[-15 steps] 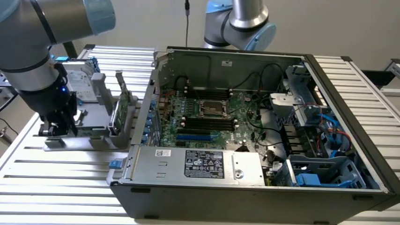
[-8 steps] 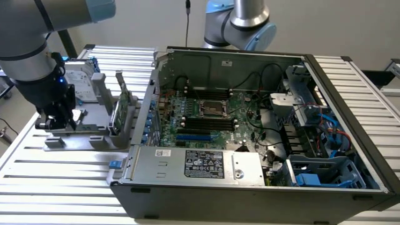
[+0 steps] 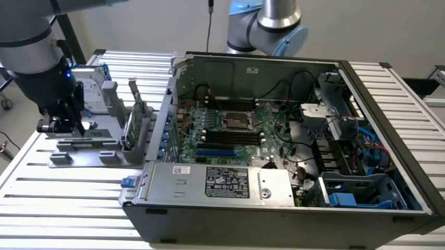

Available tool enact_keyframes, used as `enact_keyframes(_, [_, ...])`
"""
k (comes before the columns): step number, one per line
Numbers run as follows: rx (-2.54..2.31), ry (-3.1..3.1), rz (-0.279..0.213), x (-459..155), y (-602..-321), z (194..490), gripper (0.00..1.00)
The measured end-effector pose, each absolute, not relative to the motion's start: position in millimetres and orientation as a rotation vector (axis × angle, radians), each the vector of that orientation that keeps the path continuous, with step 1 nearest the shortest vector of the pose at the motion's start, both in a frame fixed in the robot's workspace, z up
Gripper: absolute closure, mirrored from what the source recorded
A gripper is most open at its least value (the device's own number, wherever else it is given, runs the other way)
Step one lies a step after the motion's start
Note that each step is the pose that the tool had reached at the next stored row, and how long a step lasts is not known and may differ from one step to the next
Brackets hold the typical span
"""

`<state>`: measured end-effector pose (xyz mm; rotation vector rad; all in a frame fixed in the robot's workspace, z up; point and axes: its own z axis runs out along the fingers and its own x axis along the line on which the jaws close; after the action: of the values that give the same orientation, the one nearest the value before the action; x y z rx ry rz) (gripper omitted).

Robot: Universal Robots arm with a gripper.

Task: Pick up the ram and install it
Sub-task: 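Pick up the ram and move it above insertion slot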

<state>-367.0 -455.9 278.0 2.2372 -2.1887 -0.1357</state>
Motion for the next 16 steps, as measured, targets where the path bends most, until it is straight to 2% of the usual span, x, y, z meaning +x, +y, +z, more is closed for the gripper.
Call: enact_keyframes(16, [2.221, -2.174, -0.179, -303, -456, 343, 0.86])
